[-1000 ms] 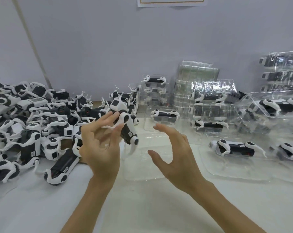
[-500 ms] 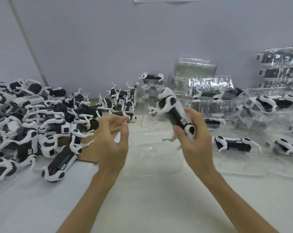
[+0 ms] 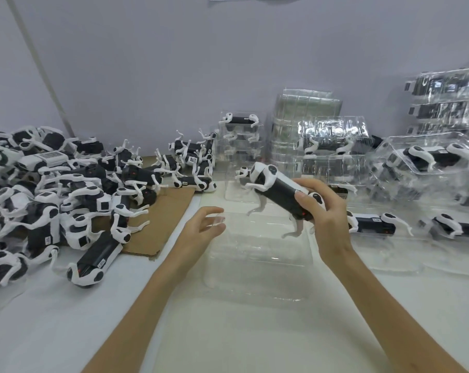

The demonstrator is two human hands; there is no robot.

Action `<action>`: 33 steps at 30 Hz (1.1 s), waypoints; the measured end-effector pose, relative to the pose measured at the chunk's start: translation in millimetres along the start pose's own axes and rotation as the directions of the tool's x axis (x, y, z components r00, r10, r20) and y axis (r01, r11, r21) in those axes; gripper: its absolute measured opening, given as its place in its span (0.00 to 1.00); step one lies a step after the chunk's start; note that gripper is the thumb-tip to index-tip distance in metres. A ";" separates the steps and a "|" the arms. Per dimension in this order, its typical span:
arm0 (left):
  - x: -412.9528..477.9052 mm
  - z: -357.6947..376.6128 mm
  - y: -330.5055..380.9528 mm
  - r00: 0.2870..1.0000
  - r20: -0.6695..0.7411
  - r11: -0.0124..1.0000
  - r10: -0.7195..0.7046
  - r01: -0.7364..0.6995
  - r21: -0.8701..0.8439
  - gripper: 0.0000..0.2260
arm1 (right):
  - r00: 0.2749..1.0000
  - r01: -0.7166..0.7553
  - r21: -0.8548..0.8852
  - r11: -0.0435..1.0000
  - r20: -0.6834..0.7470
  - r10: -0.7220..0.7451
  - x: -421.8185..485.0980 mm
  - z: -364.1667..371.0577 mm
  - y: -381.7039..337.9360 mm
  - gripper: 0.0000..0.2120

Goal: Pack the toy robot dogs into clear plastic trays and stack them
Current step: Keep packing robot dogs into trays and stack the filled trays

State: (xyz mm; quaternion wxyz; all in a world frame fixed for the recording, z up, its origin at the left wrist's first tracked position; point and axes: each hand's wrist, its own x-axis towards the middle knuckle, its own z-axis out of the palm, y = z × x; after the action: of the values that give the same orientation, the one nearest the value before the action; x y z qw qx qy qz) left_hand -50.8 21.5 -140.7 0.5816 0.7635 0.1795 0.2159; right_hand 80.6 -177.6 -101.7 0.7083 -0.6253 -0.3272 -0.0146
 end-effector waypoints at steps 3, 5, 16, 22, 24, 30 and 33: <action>0.7 2.3 -1.8 0.999 0.044 1.000 0.023 -0.022 -0.007 0.14 | 0.998 -0.010 -0.070 0.997 0.067 0.015 -1.3 2.8 -0.4 0.12; 1.4 3.5 -2.8 0.997 0.067 0.999 0.041 -0.040 -0.008 0.14 | 0.995 -0.012 -0.124 0.992 0.095 0.023 -3.4 5.8 0.4 0.13; 2.7 6.1 -3.0 0.972 0.025 0.973 0.232 -0.232 0.007 0.17 | 0.940 -0.041 -0.407 0.913 0.295 0.173 -7.0 8.3 6.0 0.07; 2.2 6.9 -0.4 0.982 0.027 0.982 0.186 -0.186 0.016 0.20 | 0.932 0.038 -0.518 0.854 0.328 0.158 -6.8 6.4 5.0 0.10; 1.7 6.5 0.7 0.987 0.065 0.988 0.149 -0.152 0.041 0.18 | 0.929 0.082 -0.589 0.804 0.338 0.153 -6.3 5.6 6.7 0.07; -4.4 6.5 0.5 0.975 0.208 0.995 0.078 -0.089 0.045 0.13 | 0.932 0.154 -0.641 0.752 0.348 0.106 -5.3 2.1 13.8 0.07; -3.9 5.2 0.3 0.977 0.210 0.998 0.032 -0.044 0.050 0.23 | 0.952 0.153 -0.626 0.765 0.300 0.055 -6.3 3.2 15.6 0.04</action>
State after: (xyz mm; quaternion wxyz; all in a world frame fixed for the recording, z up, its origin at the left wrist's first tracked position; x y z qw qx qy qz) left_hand -51.2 15.2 -142.1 0.5719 0.8009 0.1086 0.1406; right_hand 81.0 -173.7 -118.3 0.3925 -0.8155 -0.4226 -0.0491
